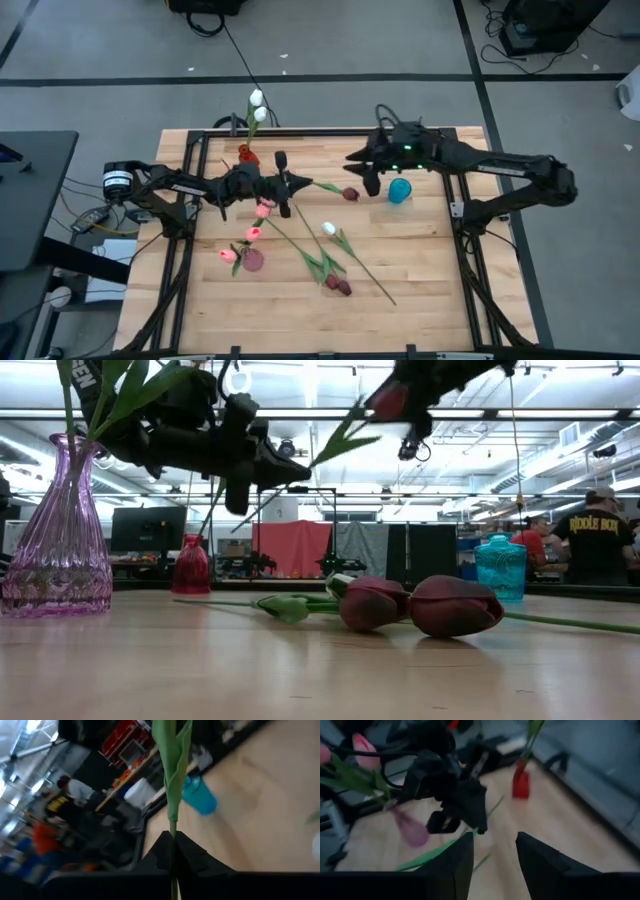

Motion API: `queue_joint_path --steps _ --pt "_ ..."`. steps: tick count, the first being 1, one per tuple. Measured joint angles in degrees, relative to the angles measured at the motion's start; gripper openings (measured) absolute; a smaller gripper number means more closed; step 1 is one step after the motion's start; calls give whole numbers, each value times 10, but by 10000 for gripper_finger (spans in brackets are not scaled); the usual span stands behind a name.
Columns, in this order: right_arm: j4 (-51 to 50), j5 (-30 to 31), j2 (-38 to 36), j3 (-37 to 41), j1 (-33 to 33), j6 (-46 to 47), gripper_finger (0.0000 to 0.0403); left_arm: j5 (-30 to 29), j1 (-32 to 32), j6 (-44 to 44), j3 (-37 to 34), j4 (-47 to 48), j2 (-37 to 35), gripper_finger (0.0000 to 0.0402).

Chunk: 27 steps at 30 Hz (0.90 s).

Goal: Sort flowers into vase by color
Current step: Put the right red flower into the blue vase

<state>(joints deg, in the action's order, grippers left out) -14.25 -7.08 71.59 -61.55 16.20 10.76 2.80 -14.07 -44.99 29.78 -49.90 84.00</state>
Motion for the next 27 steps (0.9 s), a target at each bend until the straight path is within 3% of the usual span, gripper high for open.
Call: queue_joint_path --steps 4,8,16,22,27 --pt "53 45 -62 56 -8 -5 158 92 -44 117 0 -18 -4 8" --pt "137 50 -97 135 -8 -2 158 149 -73 207 0 -69 -5 8" --pt "466 45 -30 272 -39 -13 158 184 -84 327 8 -150 -5 9" --pt "544 51 77 239 -61 -63 175 216 -83 438 54 -145 15 8" --pt "556 90 107 195 -69 -99 182 240 -81 475 68 -144 27 8"
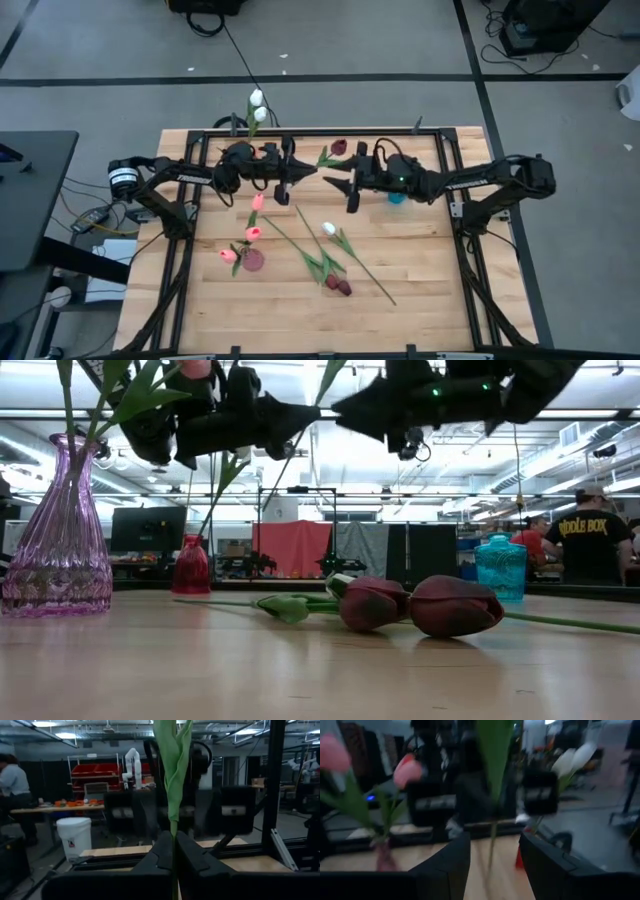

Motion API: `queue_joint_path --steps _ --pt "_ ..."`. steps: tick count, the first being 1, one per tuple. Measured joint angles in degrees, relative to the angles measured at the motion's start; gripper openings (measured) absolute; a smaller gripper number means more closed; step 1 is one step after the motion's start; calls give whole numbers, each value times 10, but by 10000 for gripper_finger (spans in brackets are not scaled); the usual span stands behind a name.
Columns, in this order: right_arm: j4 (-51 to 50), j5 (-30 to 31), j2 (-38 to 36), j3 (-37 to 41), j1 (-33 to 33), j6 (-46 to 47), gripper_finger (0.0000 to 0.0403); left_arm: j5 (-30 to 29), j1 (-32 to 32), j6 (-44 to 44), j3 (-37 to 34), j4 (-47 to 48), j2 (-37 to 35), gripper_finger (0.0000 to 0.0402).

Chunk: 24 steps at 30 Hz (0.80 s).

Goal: Sort flowers into vase by color
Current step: Put the right red flower into the blue vase

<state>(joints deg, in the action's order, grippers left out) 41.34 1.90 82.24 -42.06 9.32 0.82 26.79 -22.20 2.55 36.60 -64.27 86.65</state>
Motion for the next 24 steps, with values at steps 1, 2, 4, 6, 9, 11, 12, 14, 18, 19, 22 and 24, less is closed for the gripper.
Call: queue_joint_path --steps 1,2,4,6,9,11,12,14,18,19,22,24 --pt "5 1 1 -8 0 -8 182 0 0 5 0 1 0 8" --pt "11 0 1 -15 0 -14 181 0 1 7 -1 1 0 7" --pt "12 0 1 -26 0 -24 178 0 1 8 -1 -1 0 7" --pt "11 -5 1 -36 0 -33 177 -1 2 8 -1 -1 0 8" --pt "12 -9 1 -47 0 -43 176 -4 4 8 -1 -1 0 9" --pt "11 -10 1 -51 0 -50 176 -4 6 8 -1 -1 0 9" --pt "11 -10 1 -52 0 -53 176 -4 6 8 -1 -1 0 9" --pt "13 -14 1 -55 0 -55 175 -5 7 8 -1 -1 0 10" --pt "26 -14 1 -56 0 -60 171 -16 9 5 -1 -1 0 11" --pt "29 -14 1 -56 0 -62 167 -17 10 1 -1 -1 0 11" --pt "42 -4 1 -56 2 -72 150 -20 10 -13 -1 1 0 11" --pt "44 -1 1 -56 4 -77 134 -28 10 -23 -1 4 0 11"
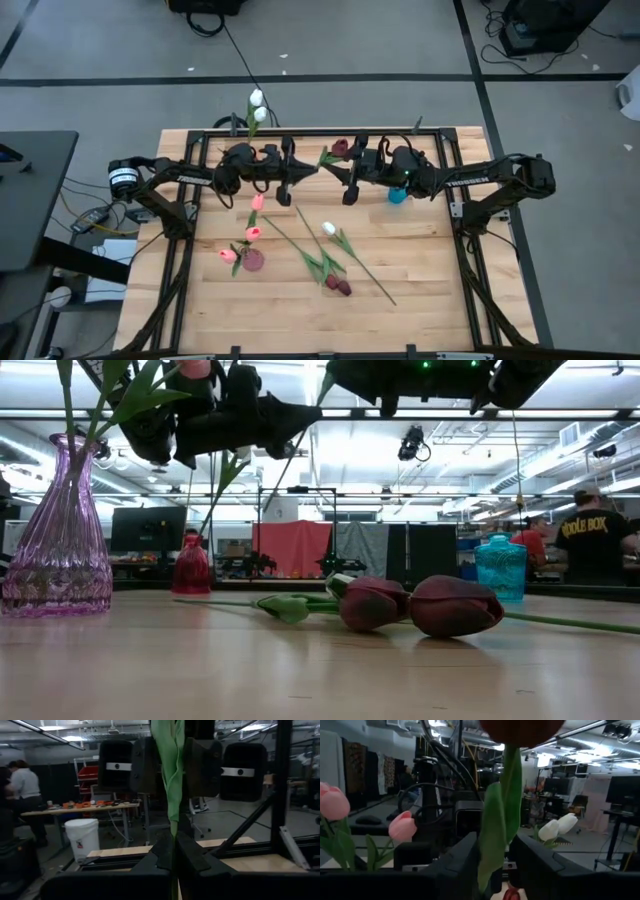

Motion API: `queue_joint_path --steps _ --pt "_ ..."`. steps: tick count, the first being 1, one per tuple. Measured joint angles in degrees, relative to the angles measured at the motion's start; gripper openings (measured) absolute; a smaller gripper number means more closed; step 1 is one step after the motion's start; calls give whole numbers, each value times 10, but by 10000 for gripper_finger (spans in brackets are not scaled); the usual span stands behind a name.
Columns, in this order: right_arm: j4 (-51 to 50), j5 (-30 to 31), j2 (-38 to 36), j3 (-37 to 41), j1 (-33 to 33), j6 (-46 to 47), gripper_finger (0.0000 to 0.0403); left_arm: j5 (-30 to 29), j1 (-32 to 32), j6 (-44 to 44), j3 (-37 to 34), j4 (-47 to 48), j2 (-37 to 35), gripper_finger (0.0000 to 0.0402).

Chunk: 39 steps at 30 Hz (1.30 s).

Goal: Sort flowers into vase by color
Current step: Put the right red flower into the blue vase

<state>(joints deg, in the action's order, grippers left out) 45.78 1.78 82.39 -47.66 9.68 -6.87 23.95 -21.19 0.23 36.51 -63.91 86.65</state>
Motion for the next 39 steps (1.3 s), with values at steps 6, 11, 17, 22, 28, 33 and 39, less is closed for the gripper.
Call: queue_joint_path --steps 6,11,17,22,28,33,39 --pt "1 1 0 0 0 -9 78 -16 0 -16 0 17 0 11" --pt "-2 2 0 0 2 -9 31 -45 0 -14 0 29 0 20" --pt "-44 14 -8 0 2 5 14 -47 -4 -16 0 32 -1 112" --pt "-175 44 -79 0 3 32 31 -38 -25 -16 -3 70 -20 195" --pt "-401 92 -200 -16 2 96 25 -19 -49 -30 -2 135 -57 233" --pt "-642 154 -244 -86 -3 169 25 -62 -61 -63 -2 206 -91 229" --pt "-783 249 -240 -155 -22 190 25 -140 -67 -104 1 305 -144 224"
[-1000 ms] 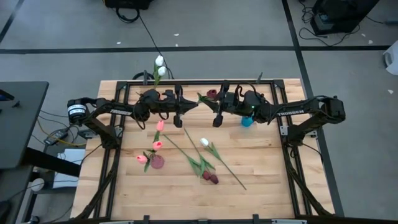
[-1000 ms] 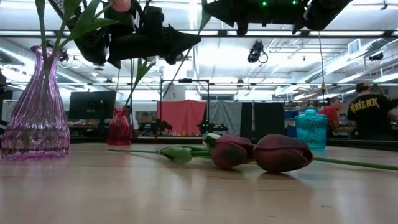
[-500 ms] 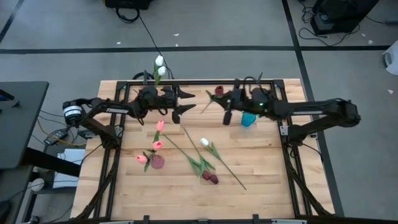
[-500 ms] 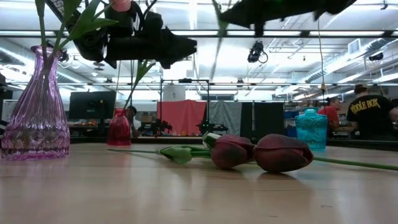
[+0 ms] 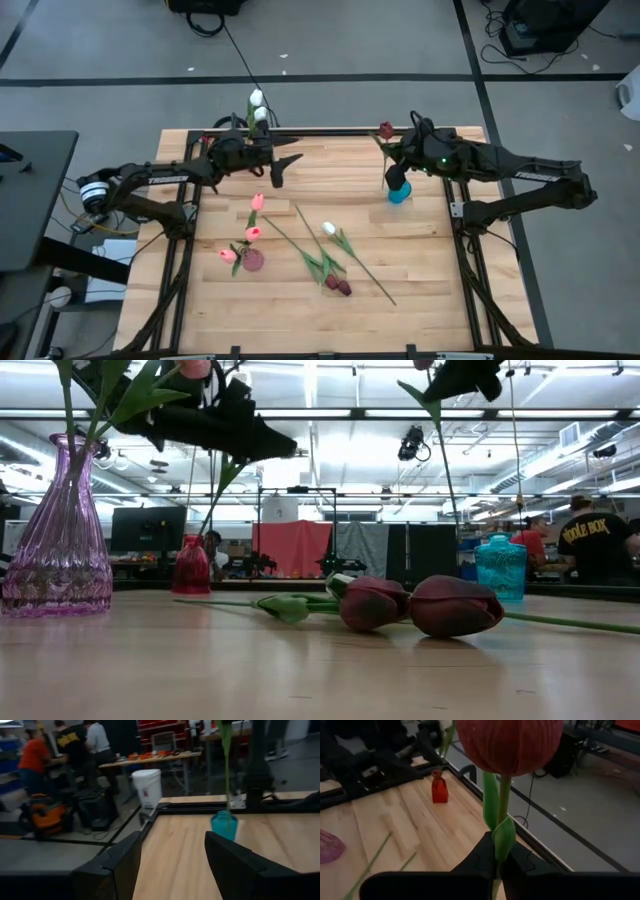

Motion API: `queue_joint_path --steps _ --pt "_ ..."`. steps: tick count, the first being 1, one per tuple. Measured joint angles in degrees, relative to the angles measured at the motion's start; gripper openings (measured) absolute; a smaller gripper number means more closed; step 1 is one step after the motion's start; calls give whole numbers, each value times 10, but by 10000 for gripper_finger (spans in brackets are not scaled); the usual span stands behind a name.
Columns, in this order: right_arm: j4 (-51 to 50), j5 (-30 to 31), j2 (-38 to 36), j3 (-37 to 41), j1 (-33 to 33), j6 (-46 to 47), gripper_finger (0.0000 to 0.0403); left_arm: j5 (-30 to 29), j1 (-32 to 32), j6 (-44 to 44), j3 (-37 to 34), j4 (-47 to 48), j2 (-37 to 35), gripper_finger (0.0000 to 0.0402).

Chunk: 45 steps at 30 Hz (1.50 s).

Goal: Sort flowers into vase by color
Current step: Put the right red flower into the blue vase

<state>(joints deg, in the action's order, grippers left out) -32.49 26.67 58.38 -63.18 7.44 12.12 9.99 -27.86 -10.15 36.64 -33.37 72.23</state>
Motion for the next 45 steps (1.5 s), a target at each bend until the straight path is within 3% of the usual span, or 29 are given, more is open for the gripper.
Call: queue_joint_path --steps 13,26,30,39,45 --pt "-141 43 3 -88 0 14 25 -37 0 -8 0 126 -107 223" --pt "-201 57 4 -88 4 64 25 -56 0 13 -1 202 -186 223" --pt "-201 94 1 -77 -11 74 25 -56 0 28 -21 199 -213 223" --pt "-190 97 2 -76 -15 85 25 -69 0 30 -37 203 -239 223" --pt "-191 109 -10 -26 -32 129 25 -66 0 34 -37 229 -244 223"
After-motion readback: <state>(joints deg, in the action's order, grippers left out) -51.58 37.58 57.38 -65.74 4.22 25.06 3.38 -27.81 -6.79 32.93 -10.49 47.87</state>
